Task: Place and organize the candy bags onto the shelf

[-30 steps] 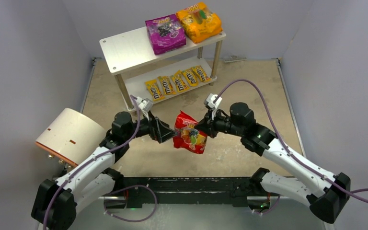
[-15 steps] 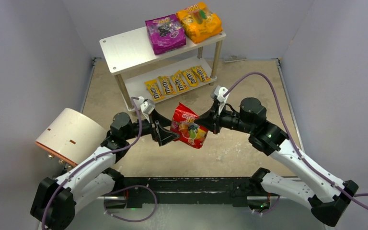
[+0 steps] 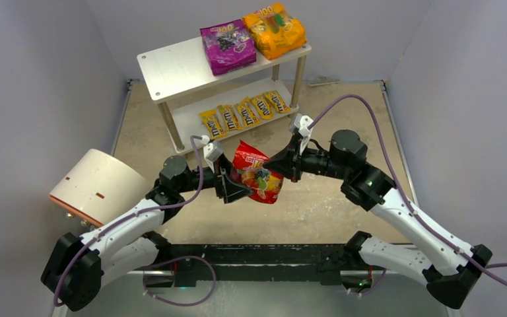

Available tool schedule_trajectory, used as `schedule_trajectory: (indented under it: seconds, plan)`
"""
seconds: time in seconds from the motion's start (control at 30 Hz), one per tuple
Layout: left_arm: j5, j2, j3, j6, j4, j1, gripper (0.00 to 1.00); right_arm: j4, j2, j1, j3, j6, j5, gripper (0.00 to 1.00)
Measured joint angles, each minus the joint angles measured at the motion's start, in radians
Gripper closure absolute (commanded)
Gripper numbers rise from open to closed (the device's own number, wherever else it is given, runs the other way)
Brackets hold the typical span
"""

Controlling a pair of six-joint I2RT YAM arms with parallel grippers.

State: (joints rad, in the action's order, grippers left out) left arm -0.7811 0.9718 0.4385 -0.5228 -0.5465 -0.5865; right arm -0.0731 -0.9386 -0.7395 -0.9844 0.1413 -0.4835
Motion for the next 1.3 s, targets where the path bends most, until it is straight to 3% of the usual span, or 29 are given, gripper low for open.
schedule_trajectory:
  seconds: [0.2,0.3,0.43,0.5,0.7,0.97,1.1,1.3]
  plan:
    - [0.003,0.002,0.013,-0.008,0.001,-0.010,0.69,-0.006,0.000,0.000,-0.005,-0.008,0.004,1.00]
    - [0.002,0.002,0.031,-0.008,0.008,-0.016,0.78,-0.012,0.001,0.000,-0.005,-0.011,0.026,0.80]
    - [0.012,-0.004,0.047,-0.008,0.054,-0.019,0.84,-0.011,0.010,0.000,-0.005,-0.008,0.098,0.32]
    - [0.034,-0.012,0.050,-0.008,0.095,-0.019,0.89,0.001,0.026,0.000,0.000,-0.002,0.156,0.25]
    - [0.128,-0.054,0.079,-0.007,0.286,-0.019,0.90,0.076,0.154,0.000,0.096,0.031,0.455,0.02]
    - [0.299,-0.117,0.245,0.009,0.546,-0.019,0.92,0.145,0.307,0.000,0.293,0.103,0.894,0.01]
    - [0.465,-0.105,0.468,0.010,0.716,-0.019,1.00,0.155,0.314,0.000,0.356,0.134,1.053,0.01]
    - [0.796,0.002,0.892,0.011,0.913,-0.019,1.00,0.165,0.317,0.000,0.416,0.132,1.173,0.01]
